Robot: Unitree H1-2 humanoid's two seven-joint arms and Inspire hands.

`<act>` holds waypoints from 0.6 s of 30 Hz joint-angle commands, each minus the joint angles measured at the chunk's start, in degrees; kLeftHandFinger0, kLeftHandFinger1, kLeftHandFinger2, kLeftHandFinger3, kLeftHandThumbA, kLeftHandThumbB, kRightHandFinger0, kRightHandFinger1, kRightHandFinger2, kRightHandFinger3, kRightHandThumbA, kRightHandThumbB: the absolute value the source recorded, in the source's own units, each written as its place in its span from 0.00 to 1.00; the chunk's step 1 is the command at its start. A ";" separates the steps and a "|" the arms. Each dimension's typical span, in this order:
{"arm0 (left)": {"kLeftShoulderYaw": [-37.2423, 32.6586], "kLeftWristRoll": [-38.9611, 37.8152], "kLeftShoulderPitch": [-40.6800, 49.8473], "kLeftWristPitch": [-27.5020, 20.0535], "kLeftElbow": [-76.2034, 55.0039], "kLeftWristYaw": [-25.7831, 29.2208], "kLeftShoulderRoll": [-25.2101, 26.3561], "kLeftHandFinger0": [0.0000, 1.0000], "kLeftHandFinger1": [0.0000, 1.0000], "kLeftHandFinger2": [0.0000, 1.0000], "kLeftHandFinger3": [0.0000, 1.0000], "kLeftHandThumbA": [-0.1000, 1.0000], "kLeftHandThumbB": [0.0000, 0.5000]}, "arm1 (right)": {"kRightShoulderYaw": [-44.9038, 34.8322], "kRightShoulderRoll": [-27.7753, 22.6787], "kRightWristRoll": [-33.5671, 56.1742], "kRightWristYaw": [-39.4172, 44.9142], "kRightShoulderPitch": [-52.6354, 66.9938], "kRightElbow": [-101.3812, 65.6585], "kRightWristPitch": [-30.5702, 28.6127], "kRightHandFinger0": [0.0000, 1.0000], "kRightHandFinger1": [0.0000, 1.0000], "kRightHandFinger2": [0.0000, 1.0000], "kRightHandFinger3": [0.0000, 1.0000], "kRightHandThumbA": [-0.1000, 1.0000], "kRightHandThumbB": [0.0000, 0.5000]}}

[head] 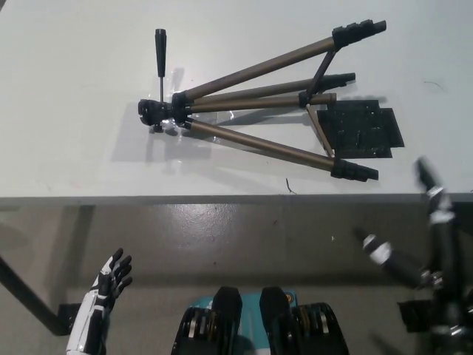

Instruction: A tripod lies near the right hand side of the table and the robot grab a leg of the tripod using its right hand and put it up right.

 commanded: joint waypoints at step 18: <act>-0.22 -1.26 -0.93 -2.35 -0.19 -2.76 1.16 1.00 1.00 1.00 1.00 1.00 0.52 | 11.78 -18.49 -16.44 29.06 -56.43 4.93 34.00 1.00 1.00 1.00 1.00 1.00 1.00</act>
